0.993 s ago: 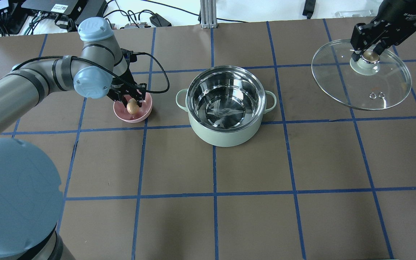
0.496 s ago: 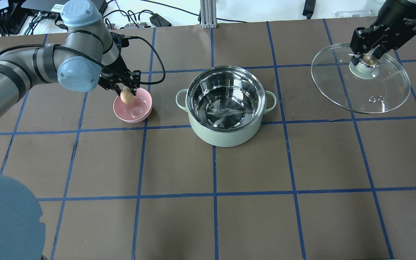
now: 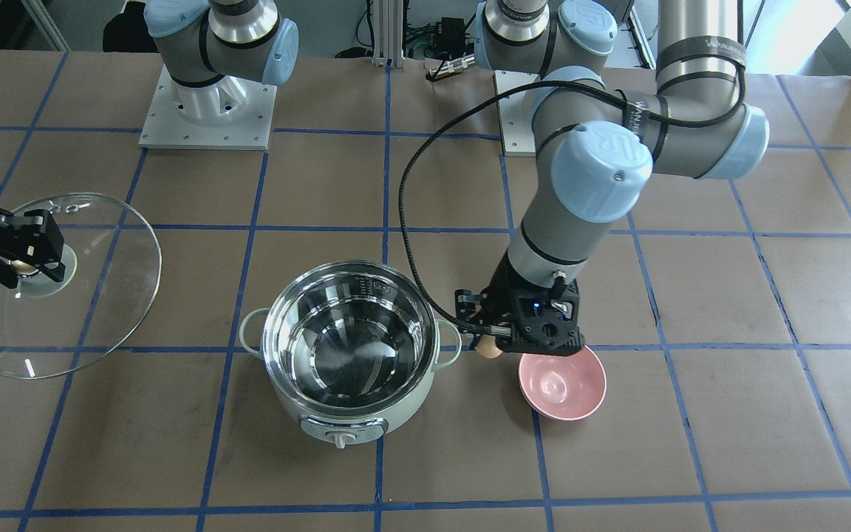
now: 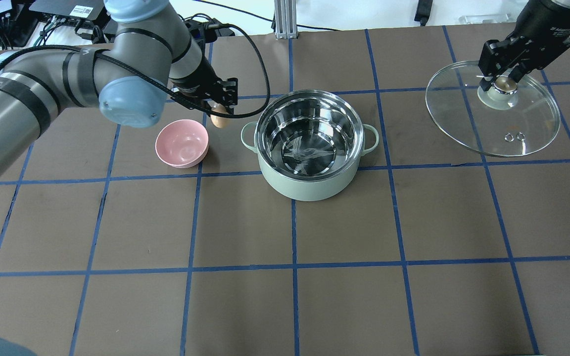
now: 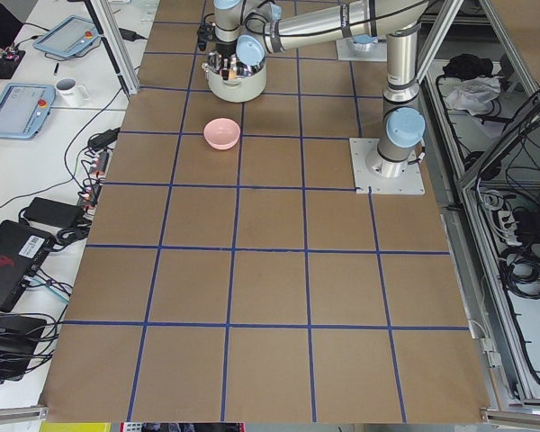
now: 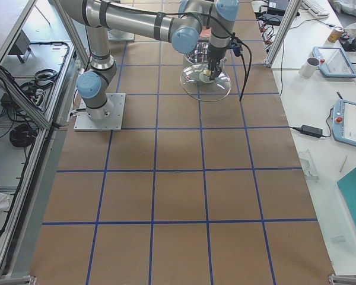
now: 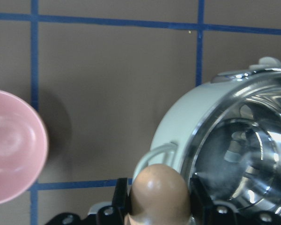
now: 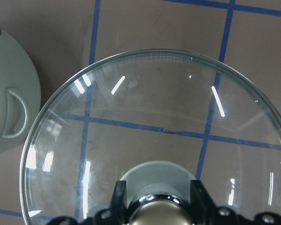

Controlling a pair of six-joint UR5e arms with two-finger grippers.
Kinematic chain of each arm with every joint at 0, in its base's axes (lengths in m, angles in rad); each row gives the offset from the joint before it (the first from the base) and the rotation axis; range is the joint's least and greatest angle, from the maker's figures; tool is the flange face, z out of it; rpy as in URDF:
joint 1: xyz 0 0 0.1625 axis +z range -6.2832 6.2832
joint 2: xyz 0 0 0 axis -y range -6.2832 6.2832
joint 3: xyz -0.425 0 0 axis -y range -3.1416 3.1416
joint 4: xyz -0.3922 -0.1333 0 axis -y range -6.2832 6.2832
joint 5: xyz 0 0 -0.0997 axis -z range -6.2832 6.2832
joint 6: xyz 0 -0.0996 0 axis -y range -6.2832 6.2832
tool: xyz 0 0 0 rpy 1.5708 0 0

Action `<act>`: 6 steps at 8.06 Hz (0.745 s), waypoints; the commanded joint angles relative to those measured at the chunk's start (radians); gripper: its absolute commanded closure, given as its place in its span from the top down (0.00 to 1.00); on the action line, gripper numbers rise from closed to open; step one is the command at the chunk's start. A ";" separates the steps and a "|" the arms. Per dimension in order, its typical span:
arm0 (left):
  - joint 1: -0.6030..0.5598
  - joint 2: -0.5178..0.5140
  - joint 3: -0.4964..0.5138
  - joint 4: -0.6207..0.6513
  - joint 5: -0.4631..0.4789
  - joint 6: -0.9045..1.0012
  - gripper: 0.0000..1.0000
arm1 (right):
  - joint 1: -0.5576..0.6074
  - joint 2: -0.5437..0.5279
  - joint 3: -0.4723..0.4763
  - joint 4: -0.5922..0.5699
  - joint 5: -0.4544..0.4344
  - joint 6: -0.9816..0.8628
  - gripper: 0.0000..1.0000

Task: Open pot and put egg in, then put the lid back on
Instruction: 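Lift the egg from the bowl and carry it over the pot with the left gripper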

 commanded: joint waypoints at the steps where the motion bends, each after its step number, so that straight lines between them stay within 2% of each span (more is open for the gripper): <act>1: -0.140 -0.047 0.004 0.075 -0.007 -0.233 0.16 | 0.000 0.000 0.000 0.000 -0.005 -0.012 0.00; 2: -0.170 -0.093 0.005 0.184 -0.071 -0.265 0.15 | 0.000 0.000 0.000 0.000 -0.005 -0.012 0.00; 3: -0.184 -0.140 0.004 0.221 -0.076 -0.275 0.13 | 0.000 0.000 0.000 0.000 -0.005 -0.012 0.00; 6: -0.194 -0.167 -0.004 0.218 -0.073 -0.250 0.13 | 0.000 -0.003 0.000 0.000 0.003 -0.009 0.00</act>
